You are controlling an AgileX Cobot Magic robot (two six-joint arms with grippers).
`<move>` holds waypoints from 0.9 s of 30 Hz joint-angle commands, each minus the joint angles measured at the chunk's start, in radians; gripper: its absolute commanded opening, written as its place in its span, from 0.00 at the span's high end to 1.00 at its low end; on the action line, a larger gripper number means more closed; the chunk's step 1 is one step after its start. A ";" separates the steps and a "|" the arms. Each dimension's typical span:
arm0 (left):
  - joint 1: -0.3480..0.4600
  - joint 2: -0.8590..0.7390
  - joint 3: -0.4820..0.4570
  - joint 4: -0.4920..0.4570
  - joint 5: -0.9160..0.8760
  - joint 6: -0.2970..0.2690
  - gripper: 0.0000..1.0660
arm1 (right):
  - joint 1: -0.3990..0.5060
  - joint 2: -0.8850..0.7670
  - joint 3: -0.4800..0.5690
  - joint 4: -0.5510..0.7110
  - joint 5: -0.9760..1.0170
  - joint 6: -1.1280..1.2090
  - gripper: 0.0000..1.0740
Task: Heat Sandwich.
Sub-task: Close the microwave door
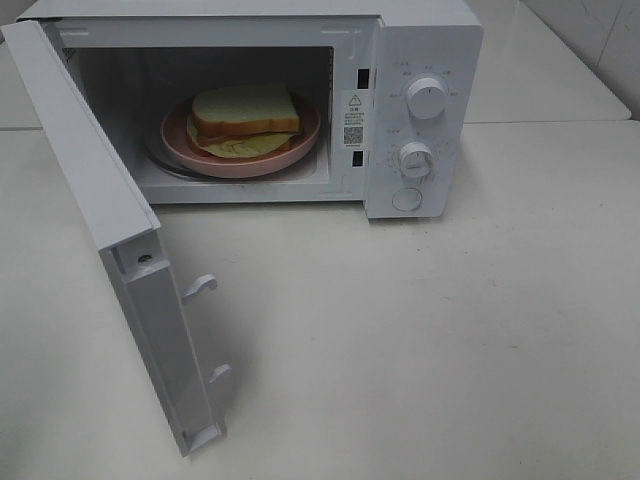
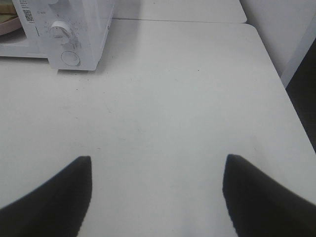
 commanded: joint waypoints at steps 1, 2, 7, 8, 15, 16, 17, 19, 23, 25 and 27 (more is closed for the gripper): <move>-0.006 0.044 -0.004 -0.003 -0.057 -0.006 0.60 | -0.007 -0.028 0.001 -0.001 -0.005 -0.004 0.34; -0.006 0.064 -0.001 -0.003 -0.077 -0.006 0.65 | -0.007 -0.028 0.001 -0.001 -0.005 -0.004 0.34; -0.006 0.144 0.048 -0.003 -0.216 -0.006 0.95 | -0.007 -0.028 0.001 -0.001 -0.005 -0.004 0.34; -0.006 0.181 0.075 -0.003 -0.277 -0.004 1.00 | -0.007 -0.028 0.001 -0.001 -0.005 -0.004 0.34; -0.006 0.298 0.153 -0.003 -0.513 -0.001 1.00 | -0.007 -0.028 0.001 -0.001 -0.005 -0.004 0.34; -0.006 0.318 0.164 -0.003 -0.563 -0.001 1.00 | -0.007 -0.028 0.001 -0.001 -0.005 -0.004 0.34; -0.006 0.359 0.187 -0.004 -0.662 -0.001 1.00 | -0.007 -0.028 0.001 -0.001 -0.005 -0.004 0.34; -0.006 0.379 0.201 -0.004 -0.720 -0.001 1.00 | -0.007 -0.028 0.001 -0.001 -0.005 -0.004 0.34; -0.006 0.453 0.245 -0.004 -0.919 -0.001 1.00 | -0.007 -0.028 0.001 -0.001 -0.005 -0.004 0.34; -0.006 0.493 0.260 -0.004 -0.991 -0.001 1.00 | -0.007 -0.028 0.001 -0.001 -0.005 -0.004 0.34; -0.006 0.564 0.276 -0.004 -1.102 -0.001 1.00 | -0.007 -0.028 0.001 -0.001 -0.005 -0.004 0.34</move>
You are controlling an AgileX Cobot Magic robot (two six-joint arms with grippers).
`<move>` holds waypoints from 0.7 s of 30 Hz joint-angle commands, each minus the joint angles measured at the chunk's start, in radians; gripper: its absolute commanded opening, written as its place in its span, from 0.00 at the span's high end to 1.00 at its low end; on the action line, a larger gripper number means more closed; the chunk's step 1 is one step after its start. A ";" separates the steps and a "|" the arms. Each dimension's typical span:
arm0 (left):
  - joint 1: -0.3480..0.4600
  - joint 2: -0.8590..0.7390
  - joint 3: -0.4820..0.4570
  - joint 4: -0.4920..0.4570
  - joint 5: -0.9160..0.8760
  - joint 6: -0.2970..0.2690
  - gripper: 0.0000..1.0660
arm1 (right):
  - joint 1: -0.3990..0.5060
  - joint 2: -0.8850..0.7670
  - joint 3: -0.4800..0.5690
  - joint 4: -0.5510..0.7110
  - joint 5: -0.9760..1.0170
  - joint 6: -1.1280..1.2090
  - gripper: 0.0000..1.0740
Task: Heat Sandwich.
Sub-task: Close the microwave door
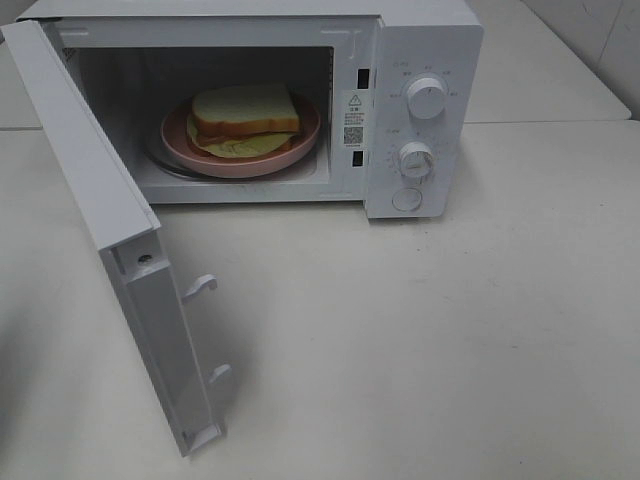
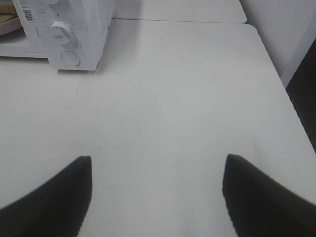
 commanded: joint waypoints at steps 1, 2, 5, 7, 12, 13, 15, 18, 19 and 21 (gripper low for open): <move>-0.006 0.052 0.014 -0.004 -0.123 -0.001 1.00 | -0.007 -0.028 0.001 -0.001 -0.005 -0.004 0.34; -0.006 0.076 0.020 -0.004 -0.168 -0.002 1.00 | -0.007 -0.028 0.001 -0.001 -0.005 -0.004 0.34; -0.006 0.138 0.037 -0.003 -0.294 -0.006 1.00 | -0.007 -0.028 0.001 -0.001 -0.005 -0.004 0.34; -0.006 0.208 0.045 0.003 -0.405 -0.015 1.00 | -0.007 -0.028 0.001 -0.001 -0.005 -0.004 0.34; -0.006 0.308 0.045 0.076 -0.525 -0.068 1.00 | -0.007 -0.028 0.001 -0.001 -0.005 -0.004 0.34; -0.006 0.327 0.045 0.101 -0.539 -0.068 1.00 | -0.007 -0.028 0.001 -0.001 -0.005 -0.004 0.34; -0.006 0.347 0.045 0.130 -0.551 -0.080 1.00 | -0.007 -0.028 0.001 -0.001 -0.005 -0.004 0.34; -0.006 0.420 0.045 0.245 -0.611 -0.145 1.00 | -0.007 -0.028 0.001 -0.001 -0.005 -0.004 0.34; -0.006 0.420 0.045 0.245 -0.611 -0.145 1.00 | -0.007 -0.028 0.001 -0.001 -0.005 -0.004 0.34; -0.006 0.470 0.045 0.310 -0.666 -0.185 1.00 | -0.007 -0.028 0.001 -0.001 -0.005 -0.004 0.34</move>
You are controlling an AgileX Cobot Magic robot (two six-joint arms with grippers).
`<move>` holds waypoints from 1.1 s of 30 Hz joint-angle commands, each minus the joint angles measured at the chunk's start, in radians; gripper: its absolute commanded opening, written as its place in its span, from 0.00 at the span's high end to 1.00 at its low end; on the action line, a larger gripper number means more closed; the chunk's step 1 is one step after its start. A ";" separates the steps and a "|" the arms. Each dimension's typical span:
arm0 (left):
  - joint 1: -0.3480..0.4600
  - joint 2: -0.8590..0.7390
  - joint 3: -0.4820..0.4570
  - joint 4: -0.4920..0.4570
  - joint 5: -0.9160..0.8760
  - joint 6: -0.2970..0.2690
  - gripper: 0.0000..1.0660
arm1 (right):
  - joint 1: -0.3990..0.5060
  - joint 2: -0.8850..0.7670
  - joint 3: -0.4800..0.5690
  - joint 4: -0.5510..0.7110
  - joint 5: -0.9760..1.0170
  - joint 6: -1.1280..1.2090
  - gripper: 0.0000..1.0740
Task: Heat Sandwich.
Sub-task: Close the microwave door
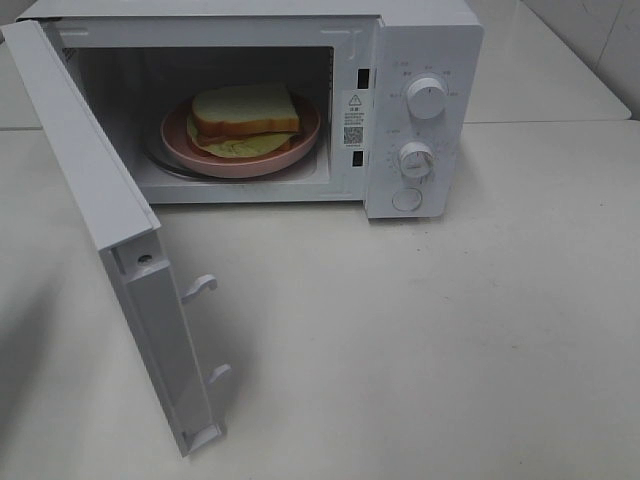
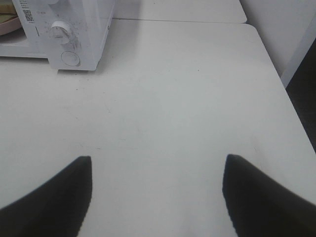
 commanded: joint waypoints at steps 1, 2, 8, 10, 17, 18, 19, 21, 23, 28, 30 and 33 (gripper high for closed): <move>-0.006 0.056 0.004 0.087 -0.087 -0.057 1.00 | -0.007 -0.028 0.001 -0.001 -0.005 -0.004 0.34; -0.006 0.056 0.004 0.087 -0.087 -0.057 1.00 | -0.007 -0.028 0.001 -0.001 -0.005 -0.004 0.34; -0.006 0.162 0.001 0.155 -0.194 -0.106 1.00 | -0.007 -0.028 0.001 -0.001 -0.005 -0.004 0.34; -0.007 0.185 -0.004 0.171 -0.217 -0.111 1.00 | -0.007 -0.028 0.001 -0.001 -0.005 -0.004 0.34; -0.112 0.223 -0.033 0.144 -0.217 -0.092 1.00 | -0.007 -0.028 0.001 -0.001 -0.005 -0.004 0.34; -0.128 0.229 -0.035 0.128 -0.218 -0.082 1.00 | -0.007 -0.028 0.001 -0.001 -0.005 -0.004 0.34; -0.147 0.237 -0.039 0.107 -0.218 -0.072 1.00 | -0.007 -0.028 0.001 -0.001 -0.005 -0.004 0.34; -0.164 0.245 -0.042 0.090 -0.218 -0.066 1.00 | -0.007 -0.028 0.001 -0.001 -0.005 -0.004 0.34; -0.211 0.260 -0.051 0.043 -0.222 -0.046 1.00 | -0.007 -0.028 0.001 -0.001 -0.005 -0.004 0.34; -0.283 0.292 -0.082 -0.031 -0.229 -0.030 1.00 | -0.007 -0.028 0.001 -0.001 -0.005 -0.004 0.34; -0.310 0.306 -0.098 -0.053 -0.232 -0.030 1.00 | -0.007 -0.028 0.001 -0.001 -0.005 -0.004 0.34; -0.366 0.338 -0.139 -0.093 -0.234 -0.021 1.00 | -0.007 -0.028 0.001 -0.001 -0.005 -0.004 0.34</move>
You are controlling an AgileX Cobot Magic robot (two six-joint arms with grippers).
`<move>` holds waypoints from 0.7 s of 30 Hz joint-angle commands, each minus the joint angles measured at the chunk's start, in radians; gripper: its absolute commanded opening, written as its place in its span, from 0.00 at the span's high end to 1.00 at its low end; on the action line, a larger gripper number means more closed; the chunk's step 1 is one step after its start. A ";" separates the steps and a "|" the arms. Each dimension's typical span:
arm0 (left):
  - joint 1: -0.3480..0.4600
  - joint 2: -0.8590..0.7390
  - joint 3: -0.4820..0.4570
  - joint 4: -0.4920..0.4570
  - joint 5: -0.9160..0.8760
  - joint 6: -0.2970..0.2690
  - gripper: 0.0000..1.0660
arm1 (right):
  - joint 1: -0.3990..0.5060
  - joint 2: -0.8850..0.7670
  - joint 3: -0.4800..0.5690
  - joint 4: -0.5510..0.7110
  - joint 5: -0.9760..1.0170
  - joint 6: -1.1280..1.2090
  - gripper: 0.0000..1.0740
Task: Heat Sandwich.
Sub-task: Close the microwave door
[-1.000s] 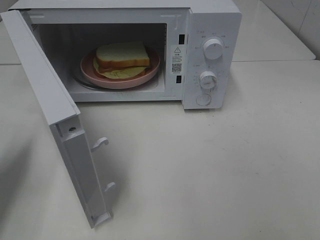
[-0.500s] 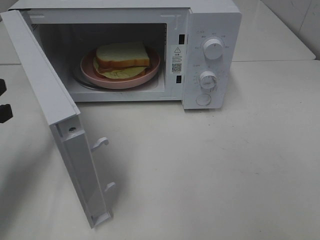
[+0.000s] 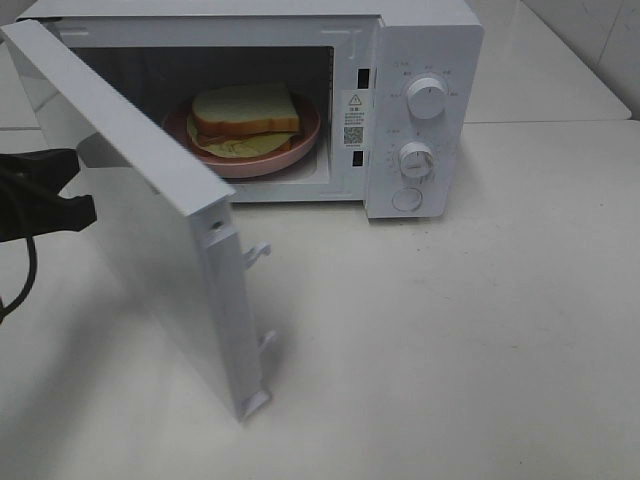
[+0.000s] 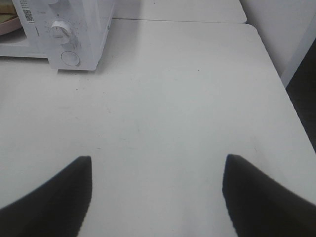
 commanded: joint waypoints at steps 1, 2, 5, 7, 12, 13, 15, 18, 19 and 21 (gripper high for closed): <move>-0.039 0.015 -0.032 -0.026 -0.029 0.010 1.00 | -0.007 -0.028 0.001 -0.001 -0.005 -0.004 0.34; -0.051 0.021 -0.041 -0.032 -0.029 0.016 1.00 | -0.007 -0.028 0.001 -0.001 -0.005 -0.004 0.34; -0.113 0.055 -0.086 -0.083 -0.031 0.044 1.00 | -0.007 -0.028 0.001 -0.001 -0.005 -0.004 0.34; -0.129 0.064 -0.099 -0.100 -0.030 0.044 1.00 | -0.007 -0.028 0.001 -0.001 -0.005 -0.004 0.34; -0.200 0.119 -0.166 -0.198 -0.030 0.065 1.00 | -0.007 -0.028 0.001 -0.001 -0.005 -0.004 0.34; -0.216 0.128 -0.183 -0.212 -0.030 0.072 1.00 | -0.007 -0.028 0.001 -0.001 -0.005 -0.004 0.34; -0.261 0.157 -0.231 -0.247 -0.027 0.092 1.00 | -0.007 -0.028 0.001 -0.001 -0.005 -0.004 0.34; -0.282 0.178 -0.267 -0.267 -0.022 0.095 1.00 | -0.007 -0.028 0.001 -0.001 -0.005 -0.004 0.34; -0.299 0.201 -0.299 -0.287 -0.007 0.096 1.00 | -0.007 -0.028 0.001 -0.001 -0.005 -0.004 0.34; -0.316 0.220 -0.331 -0.301 -0.002 0.110 1.00 | -0.007 -0.028 0.001 -0.001 -0.005 -0.004 0.34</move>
